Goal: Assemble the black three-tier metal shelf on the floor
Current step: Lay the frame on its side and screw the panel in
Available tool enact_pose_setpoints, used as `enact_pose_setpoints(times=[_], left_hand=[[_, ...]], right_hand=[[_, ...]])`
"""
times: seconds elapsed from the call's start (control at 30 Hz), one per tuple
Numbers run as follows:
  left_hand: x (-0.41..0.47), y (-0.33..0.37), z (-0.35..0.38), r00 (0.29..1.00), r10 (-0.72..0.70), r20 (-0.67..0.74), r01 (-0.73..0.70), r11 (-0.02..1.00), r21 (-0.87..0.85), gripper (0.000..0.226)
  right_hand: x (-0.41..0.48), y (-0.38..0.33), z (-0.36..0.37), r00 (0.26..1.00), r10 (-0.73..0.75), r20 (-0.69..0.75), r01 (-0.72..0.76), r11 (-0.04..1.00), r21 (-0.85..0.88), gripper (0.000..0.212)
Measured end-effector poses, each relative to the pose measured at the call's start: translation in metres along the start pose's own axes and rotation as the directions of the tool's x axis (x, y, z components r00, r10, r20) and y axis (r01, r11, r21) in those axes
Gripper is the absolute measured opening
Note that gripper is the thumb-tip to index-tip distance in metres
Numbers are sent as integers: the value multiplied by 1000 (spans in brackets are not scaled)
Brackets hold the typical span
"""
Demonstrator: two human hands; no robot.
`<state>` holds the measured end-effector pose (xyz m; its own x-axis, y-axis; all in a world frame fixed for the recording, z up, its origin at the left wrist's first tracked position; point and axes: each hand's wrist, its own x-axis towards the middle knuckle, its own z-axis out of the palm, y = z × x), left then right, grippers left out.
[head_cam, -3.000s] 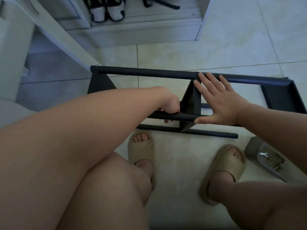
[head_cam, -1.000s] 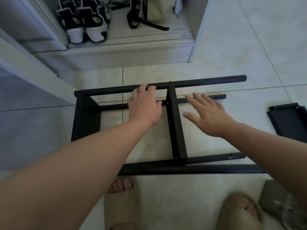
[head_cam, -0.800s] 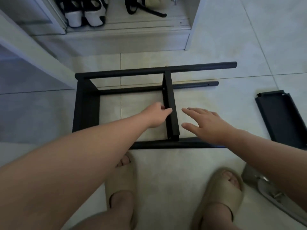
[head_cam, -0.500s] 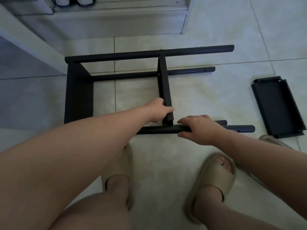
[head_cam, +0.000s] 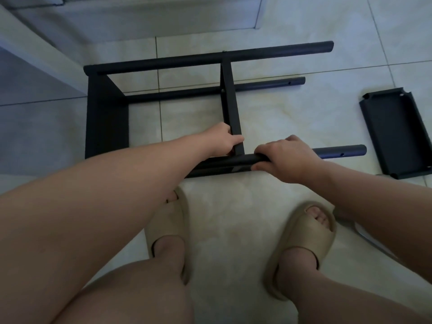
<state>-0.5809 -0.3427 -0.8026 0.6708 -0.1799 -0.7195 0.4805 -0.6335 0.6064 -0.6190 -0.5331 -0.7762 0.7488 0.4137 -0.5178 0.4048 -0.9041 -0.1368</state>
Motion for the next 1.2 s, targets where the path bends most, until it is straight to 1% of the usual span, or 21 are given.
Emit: enact_pose_setpoints(times=[0.17, 0.23, 0.33, 0.43, 0.53, 0.6, 0.67, 0.73, 0.8, 0.87, 0.93, 1.07, 1.13, 1.2], left_hand=[[1, 0, -3, 1000, -22, -8, 22, 1000, -4, 39], [-4, 1, -3, 999, -28, -33, 29, 999, 30, 41], [-19, 7, -6, 998, -36, -53, 44, 986, 160, 43], [-46, 20, -12, 989, -23, -143, 67, 950, 305, 56], [-76, 36, -12, 976, 82, -204, 23, 885, 465, 60], [-95, 52, -8, 966, 150, -208, 5, 800, 600, 57], [-113, 73, -1, 958, 225, -179, -25, 684, 729, 56], [-127, 94, 10, 942, 305, -138, -72, 587, 806, 56], [-139, 113, 28, 921, 376, -106, -119, 529, 840, 56], [-148, 129, 54, 903, 425, -63, -166, 480, 861, 56], [-151, 139, 85, 897, 442, 19, -221, 410, 885, 61], [-136, 151, 140, 877, 430, 213, -342, 250, 906, 70], [-124, 155, 164, 858, 427, 286, -395, 193, 898, 71], [-110, 155, 185, 845, 416, 338, -434, 162, 886, 70]], right_hand=[[6, -5, 2, 999, 45, 14, -45, 999, 7, 28], [6, -8, 4, 998, 54, 15, -54, 998, 11, 30], [-4, -9, -2, 998, 56, 27, -55, 997, -46, 36], [-25, 4, -18, 999, 45, 7, -44, 993, -108, 50], [-64, 27, -34, 996, 71, -48, -76, 990, -117, 61], [-96, 43, -40, 991, 110, -80, -120, 984, -132, 65], [-131, 57, -41, 980, 169, -103, -182, 974, -137, 69], [-163, 70, -39, 970, 211, -125, -230, 958, -173, 71], [-193, 84, -35, 957, 258, -136, -280, 942, -183, 73], [-222, 97, -27, 938, 316, -142, -335, 932, -141, 73], [-246, 111, -13, 925, 358, -128, -373, 920, -119, 73], [-273, 140, 20, 899, 433, -64, -437, 894, -96, 72], [-277, 154, 40, 886, 463, -6, -462, 884, -77, 72], [-277, 167, 63, 881, 468, 68, -464, 883, -67, 71]])
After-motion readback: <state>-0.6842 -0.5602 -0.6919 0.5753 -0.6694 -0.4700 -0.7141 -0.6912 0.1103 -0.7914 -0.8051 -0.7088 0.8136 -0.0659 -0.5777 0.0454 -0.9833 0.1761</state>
